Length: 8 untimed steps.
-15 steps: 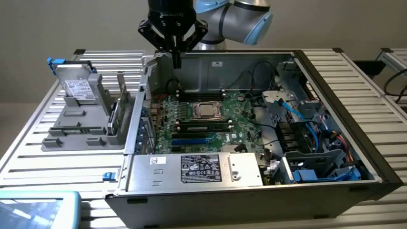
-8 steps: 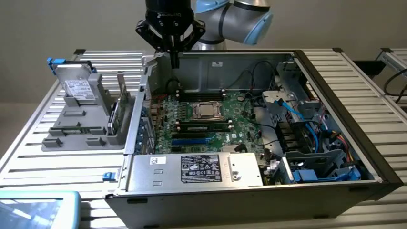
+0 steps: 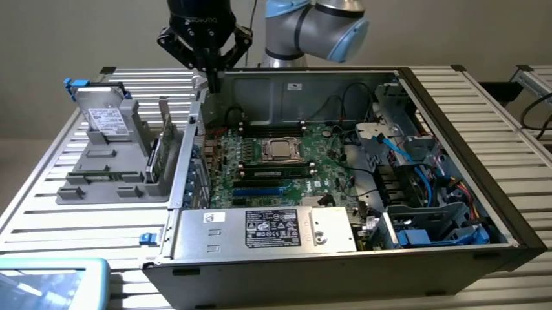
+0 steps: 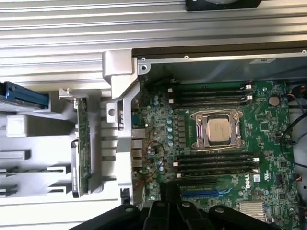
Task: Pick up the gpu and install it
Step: 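Reach for the gpu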
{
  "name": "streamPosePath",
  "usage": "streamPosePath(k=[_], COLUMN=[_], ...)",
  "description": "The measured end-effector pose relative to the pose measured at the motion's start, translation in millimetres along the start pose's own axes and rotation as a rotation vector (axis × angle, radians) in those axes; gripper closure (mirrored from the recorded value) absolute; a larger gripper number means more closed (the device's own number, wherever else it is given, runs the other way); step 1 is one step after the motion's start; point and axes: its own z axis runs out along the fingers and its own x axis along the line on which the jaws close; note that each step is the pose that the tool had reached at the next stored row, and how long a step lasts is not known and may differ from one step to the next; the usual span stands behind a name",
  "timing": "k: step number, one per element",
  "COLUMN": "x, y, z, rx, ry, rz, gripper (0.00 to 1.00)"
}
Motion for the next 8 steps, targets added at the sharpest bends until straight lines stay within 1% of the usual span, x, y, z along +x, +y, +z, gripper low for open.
streamPosePath(k=[8], x=[31.9], y=[-2.1], z=[-0.2], rx=[0.0001], ry=[0.0011], rz=[0.000], gripper=[0.88])
